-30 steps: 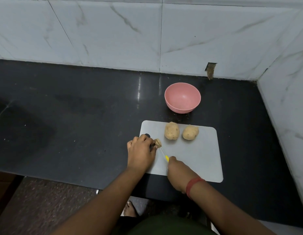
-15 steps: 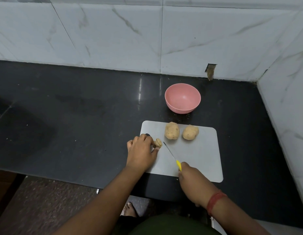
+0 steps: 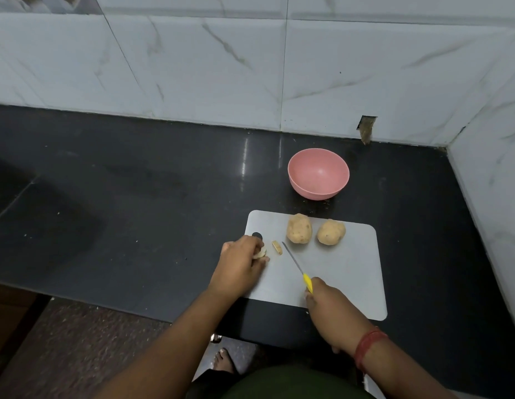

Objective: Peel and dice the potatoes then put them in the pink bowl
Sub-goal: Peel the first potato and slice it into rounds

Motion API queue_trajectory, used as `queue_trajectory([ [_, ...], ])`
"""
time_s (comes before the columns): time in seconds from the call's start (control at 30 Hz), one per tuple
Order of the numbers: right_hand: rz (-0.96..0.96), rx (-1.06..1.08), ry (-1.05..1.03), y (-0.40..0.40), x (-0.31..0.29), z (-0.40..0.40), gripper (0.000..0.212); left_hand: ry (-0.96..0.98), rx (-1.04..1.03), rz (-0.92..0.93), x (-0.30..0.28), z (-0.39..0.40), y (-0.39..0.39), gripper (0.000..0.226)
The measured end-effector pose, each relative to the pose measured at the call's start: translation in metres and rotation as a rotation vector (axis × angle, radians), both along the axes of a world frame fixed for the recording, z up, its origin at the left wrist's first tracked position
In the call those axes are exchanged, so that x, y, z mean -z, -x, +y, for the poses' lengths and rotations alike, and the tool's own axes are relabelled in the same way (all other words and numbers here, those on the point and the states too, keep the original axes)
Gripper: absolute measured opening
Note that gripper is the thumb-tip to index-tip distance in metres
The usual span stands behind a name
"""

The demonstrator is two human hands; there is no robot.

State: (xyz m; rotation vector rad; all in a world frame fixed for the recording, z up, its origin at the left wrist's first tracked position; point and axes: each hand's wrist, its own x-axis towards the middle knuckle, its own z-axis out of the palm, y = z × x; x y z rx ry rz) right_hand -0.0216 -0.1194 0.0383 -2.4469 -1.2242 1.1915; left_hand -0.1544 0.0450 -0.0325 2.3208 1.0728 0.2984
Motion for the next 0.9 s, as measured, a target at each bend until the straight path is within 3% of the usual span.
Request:
queue_trajectory([
  [0.17,0.062,0.001,-0.028,0.007,-0.006,0.012,0.018,0.400,-0.466,-0.492,-0.007,0.014,0.017,0.007],
  [0.3,0.099,-0.015,-0.044,0.016,-0.008,0.023,0.017,0.559,-0.595,-0.683,-0.002,0.031,0.035,0.013],
  [0.43,0.095,-0.027,-0.049,0.022,-0.007,0.033,0.016,0.473,-0.629,-0.519,0.005,0.051,0.052,0.025],
  [0.7,0.072,-0.032,-0.052,0.031,-0.006,0.048,0.018,-0.061,-0.528,-0.059,0.009,0.074,0.070,0.018],
  [0.9,0.082,0.030,-0.059,0.025,-0.006,0.046,0.018,-0.065,-0.562,-0.099,0.004,0.071,0.071,0.040],
])
